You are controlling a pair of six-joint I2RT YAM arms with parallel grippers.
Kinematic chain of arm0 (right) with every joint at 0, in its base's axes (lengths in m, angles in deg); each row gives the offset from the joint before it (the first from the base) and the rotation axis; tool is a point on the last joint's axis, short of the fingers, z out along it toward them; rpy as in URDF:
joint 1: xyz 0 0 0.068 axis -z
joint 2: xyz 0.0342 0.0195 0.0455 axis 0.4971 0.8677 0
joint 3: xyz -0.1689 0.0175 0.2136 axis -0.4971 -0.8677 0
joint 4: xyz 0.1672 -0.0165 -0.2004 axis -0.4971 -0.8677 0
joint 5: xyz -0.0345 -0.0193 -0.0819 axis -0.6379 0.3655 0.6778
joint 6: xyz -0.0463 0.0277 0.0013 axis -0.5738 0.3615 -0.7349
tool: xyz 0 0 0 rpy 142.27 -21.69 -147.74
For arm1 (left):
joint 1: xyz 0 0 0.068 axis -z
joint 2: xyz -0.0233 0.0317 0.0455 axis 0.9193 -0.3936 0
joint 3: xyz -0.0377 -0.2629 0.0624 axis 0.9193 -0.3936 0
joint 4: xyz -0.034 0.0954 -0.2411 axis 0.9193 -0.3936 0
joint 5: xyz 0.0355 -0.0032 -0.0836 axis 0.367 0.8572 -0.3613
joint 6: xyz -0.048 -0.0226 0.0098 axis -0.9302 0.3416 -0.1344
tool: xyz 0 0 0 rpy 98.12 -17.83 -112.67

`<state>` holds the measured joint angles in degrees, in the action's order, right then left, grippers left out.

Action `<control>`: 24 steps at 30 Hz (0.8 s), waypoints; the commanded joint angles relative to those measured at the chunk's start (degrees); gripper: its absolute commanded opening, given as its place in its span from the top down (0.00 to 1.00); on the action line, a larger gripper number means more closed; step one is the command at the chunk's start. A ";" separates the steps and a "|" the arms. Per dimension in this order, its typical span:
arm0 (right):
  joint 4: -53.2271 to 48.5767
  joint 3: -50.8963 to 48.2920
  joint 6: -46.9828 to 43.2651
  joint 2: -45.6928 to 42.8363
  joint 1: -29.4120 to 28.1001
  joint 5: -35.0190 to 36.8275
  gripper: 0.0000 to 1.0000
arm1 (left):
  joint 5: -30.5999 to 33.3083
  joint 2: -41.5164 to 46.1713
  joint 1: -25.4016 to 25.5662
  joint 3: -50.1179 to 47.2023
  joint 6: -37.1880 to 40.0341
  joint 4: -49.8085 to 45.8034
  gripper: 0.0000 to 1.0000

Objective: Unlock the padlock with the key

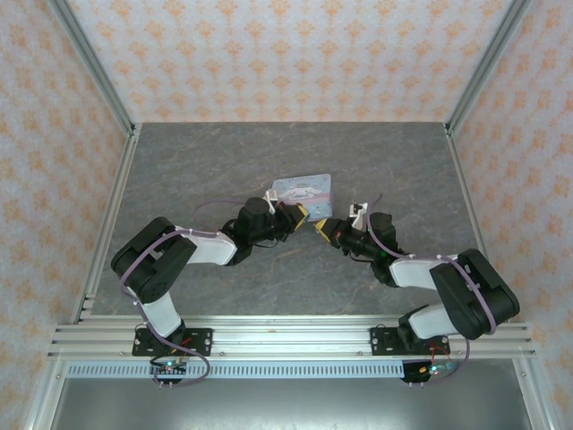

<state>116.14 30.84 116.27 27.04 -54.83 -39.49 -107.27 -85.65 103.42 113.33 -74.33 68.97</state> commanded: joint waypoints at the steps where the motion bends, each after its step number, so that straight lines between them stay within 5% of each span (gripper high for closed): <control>1: 4.39 1.89 0.72 1.97 -0.55 1.30 1.00 | -1.50 2.60 0.04 0.13 -0.25 3.51 1.00; 24: 5.72 4.29 1.82 4.79 -0.82 1.96 1.00 | -1.55 2.05 0.34 -0.09 0.54 3.34 1.00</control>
<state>119.40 33.72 118.24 31.89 -55.18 -38.58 -108.10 -84.79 103.47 113.27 -74.39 68.95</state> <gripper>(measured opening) 0.041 0.075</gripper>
